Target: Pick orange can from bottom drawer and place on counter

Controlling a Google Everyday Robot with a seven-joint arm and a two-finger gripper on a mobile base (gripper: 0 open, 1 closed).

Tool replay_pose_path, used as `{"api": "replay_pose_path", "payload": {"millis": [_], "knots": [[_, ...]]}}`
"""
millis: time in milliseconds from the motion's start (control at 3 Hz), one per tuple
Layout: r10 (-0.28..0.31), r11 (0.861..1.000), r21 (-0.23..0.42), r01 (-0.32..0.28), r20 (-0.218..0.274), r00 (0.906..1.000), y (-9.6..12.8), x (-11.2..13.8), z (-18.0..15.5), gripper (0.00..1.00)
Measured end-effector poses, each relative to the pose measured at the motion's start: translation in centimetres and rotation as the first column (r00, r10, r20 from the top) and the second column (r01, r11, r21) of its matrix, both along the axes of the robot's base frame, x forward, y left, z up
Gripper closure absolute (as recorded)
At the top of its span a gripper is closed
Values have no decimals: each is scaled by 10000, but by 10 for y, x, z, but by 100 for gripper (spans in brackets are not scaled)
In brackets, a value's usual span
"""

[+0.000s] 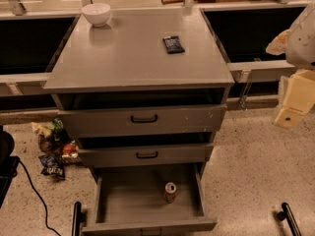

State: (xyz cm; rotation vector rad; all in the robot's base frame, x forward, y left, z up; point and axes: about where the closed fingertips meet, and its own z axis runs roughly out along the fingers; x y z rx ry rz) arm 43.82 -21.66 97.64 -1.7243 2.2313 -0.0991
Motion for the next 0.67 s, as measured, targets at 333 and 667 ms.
{"api": "replay_pose_path", "payload": {"millis": [333,667], "knots": [[1,10000,1,-1,1,10000,0,0,0,0],[208,9996,199,-209,52,9998,8,5,-20,0]]}}
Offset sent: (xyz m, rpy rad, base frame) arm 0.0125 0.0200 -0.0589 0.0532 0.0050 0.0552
